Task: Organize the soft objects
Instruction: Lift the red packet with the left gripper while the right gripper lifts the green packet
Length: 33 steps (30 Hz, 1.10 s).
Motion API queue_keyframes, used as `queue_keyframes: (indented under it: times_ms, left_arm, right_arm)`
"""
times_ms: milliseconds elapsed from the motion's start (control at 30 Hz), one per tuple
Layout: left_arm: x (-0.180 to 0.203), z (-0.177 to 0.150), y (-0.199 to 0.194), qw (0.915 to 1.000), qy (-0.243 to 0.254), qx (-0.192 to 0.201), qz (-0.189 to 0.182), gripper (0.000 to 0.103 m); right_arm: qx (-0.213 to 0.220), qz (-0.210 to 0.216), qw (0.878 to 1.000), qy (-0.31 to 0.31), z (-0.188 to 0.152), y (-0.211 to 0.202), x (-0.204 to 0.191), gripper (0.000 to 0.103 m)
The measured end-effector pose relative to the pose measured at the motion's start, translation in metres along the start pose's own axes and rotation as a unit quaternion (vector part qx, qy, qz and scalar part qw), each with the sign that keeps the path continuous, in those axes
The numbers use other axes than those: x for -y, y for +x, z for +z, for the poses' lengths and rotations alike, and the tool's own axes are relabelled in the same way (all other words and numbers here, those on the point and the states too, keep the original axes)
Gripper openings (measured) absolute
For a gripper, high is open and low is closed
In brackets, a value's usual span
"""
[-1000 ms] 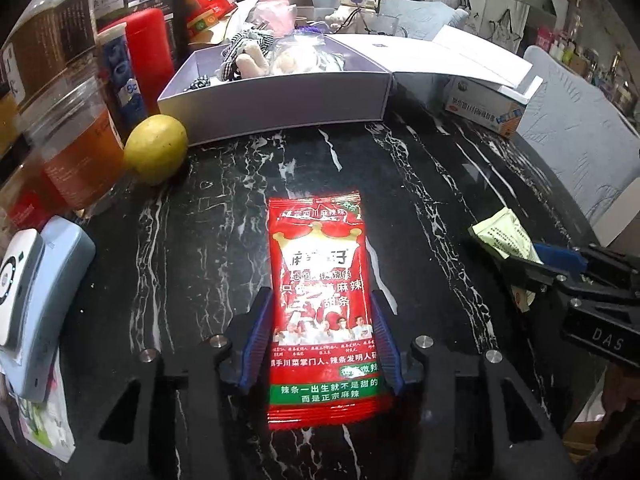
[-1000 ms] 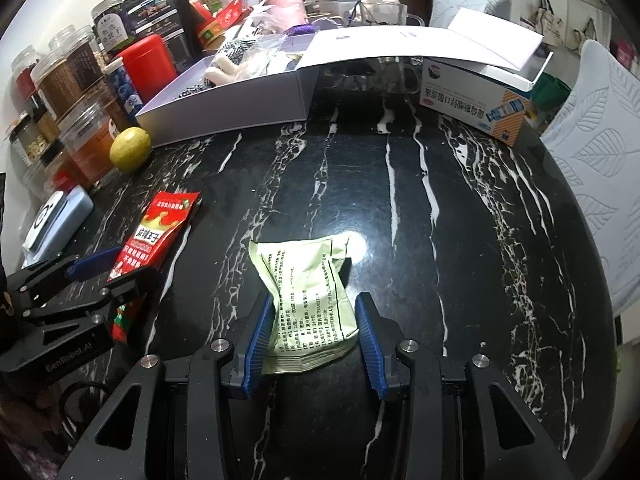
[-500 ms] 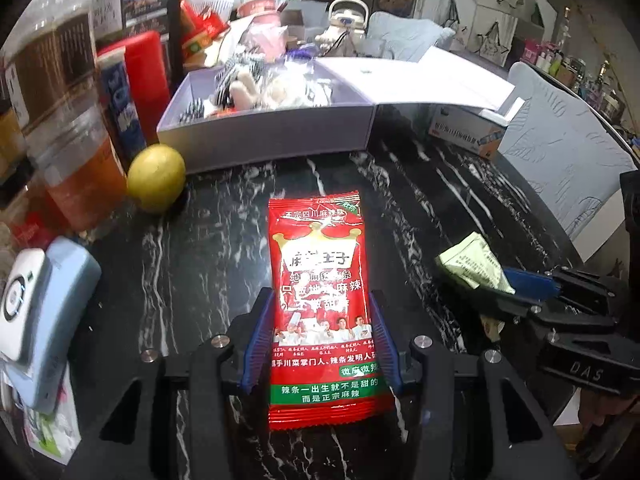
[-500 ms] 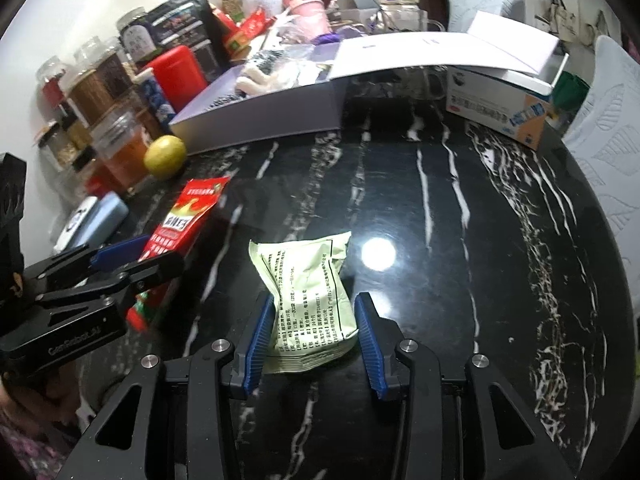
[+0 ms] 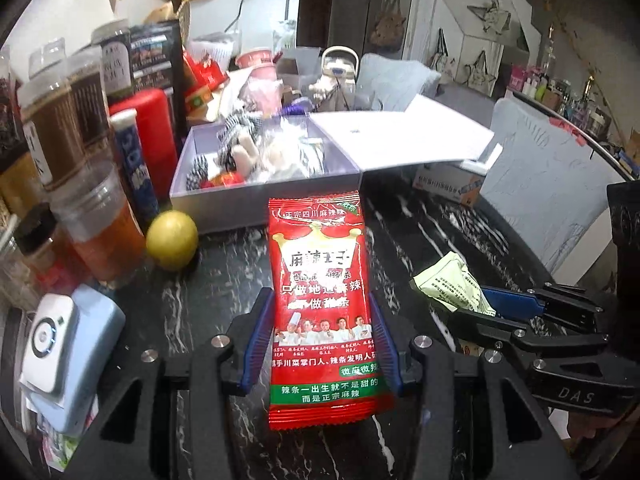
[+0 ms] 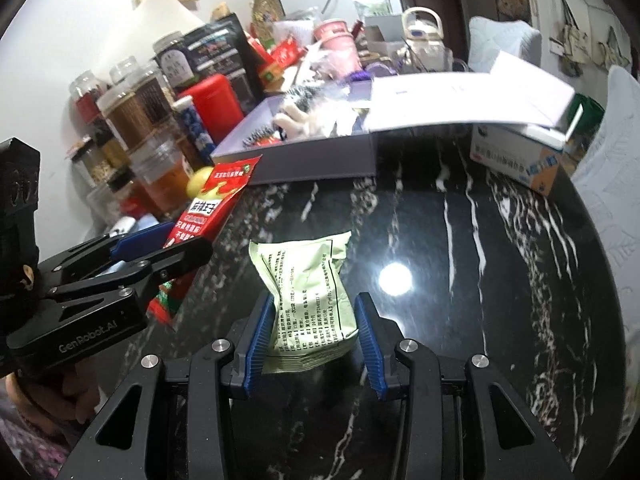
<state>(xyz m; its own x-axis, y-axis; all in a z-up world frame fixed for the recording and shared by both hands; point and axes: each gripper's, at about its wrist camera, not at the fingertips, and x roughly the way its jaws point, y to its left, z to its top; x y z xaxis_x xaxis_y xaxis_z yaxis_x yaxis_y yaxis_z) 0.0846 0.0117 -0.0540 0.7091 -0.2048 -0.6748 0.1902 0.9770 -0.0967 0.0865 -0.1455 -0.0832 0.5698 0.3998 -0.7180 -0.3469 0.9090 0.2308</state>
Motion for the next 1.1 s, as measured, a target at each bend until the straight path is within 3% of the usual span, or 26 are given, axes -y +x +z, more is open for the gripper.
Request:
queue_keyframes:
  times_ms: [600, 1100]
  left_arm:
    - [-0.017, 0.046, -0.04, 0.9951, -0.026, 0.095, -0.006, 0.047]
    - [-0.028, 0.101, -0.038, 0.9874, -0.024, 0.157, -0.001, 0.047]
  right_arm:
    - [0.067, 0.007, 0.997, -0.046, 0.06, -0.029, -0.011, 0.041]
    - [0.116, 0.021, 0.99, -0.083, 0.129, -0.026, -0.011, 0.041]
